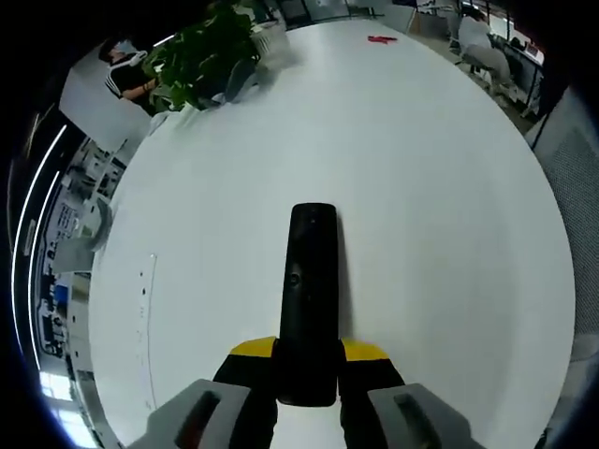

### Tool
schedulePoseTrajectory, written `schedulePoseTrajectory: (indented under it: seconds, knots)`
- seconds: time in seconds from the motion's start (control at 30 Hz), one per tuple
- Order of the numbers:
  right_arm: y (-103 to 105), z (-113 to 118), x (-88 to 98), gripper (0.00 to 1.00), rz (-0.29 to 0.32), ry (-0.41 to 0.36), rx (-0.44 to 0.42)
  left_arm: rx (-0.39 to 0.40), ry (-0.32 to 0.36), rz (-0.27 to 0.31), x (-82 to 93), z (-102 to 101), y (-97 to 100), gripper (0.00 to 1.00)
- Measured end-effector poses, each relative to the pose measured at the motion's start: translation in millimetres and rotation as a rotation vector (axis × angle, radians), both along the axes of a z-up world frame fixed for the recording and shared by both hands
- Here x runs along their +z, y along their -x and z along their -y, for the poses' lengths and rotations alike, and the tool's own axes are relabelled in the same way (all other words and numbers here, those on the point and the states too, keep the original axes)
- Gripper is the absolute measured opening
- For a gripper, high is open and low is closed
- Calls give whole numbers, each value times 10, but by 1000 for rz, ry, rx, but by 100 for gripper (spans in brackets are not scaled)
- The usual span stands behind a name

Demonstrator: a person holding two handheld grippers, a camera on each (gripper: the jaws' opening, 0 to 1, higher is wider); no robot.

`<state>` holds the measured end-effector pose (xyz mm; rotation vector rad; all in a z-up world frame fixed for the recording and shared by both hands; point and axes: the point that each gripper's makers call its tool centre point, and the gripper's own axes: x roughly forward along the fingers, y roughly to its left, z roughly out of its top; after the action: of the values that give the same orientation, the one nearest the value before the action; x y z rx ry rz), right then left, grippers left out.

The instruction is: Press the specified remote control buttons in sequence, fully releasing each button before pressing the next.

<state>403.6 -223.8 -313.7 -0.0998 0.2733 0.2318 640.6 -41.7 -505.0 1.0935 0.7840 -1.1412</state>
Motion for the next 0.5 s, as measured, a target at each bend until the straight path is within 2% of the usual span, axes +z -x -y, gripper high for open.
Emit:
schedulePoseTrajectory:
  seconds: [0.33, 0.5]
  knots:
    - [-4, 40, -40, 94, -20, 1, -18, -3, -2, 2, -86, 30, -170, 23]
    - [-6, 49, -60, 93, -29, -2, -22, -5, 7, -22, -105, 39, -181, 23]
